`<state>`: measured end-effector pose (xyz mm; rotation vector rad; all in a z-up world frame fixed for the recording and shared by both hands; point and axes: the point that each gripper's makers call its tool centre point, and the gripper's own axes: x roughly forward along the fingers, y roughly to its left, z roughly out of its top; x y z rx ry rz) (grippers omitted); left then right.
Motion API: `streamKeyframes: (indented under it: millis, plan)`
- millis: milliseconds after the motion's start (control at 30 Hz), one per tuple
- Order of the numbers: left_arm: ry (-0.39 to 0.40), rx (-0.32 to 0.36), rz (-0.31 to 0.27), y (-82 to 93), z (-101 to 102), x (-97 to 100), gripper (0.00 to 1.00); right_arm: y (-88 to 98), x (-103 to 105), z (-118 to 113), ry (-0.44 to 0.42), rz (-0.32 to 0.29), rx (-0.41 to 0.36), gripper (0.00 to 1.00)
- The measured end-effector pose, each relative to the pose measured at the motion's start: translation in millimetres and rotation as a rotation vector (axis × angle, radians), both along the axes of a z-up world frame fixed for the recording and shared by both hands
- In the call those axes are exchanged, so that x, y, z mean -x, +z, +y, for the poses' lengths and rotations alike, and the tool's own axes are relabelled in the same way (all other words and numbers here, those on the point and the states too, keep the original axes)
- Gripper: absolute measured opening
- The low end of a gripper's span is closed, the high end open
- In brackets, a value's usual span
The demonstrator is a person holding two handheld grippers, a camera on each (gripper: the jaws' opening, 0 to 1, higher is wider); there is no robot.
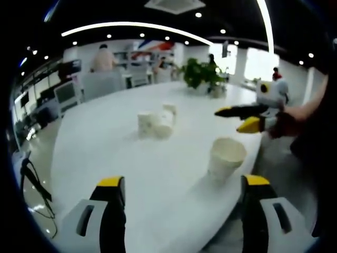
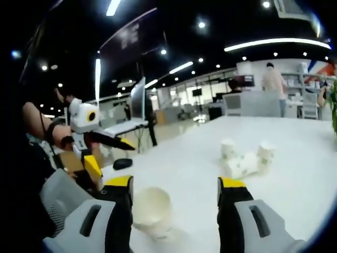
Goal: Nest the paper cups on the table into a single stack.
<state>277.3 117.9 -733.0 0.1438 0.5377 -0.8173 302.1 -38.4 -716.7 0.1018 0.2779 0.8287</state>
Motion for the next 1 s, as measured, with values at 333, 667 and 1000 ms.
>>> streamKeyframes:
  millis: [333,667,1000]
  plan:
    - [-0.015,-0.004,0.007,-1.3,-4,0.3,0.89,-6.0,-11,-49,-0.168,0.096,-0.051,0.71]
    - [-0.029,-0.013,0.006,0.5,-4,-1.0,0.89,-17.5,-18,-80,-0.275,0.158,-0.082,0.81]
    - [-0.033,-0.019,0.004,3.0,-3,-2.4,0.89,-22.3,-20,-88,-0.304,0.184,-0.091,0.91]
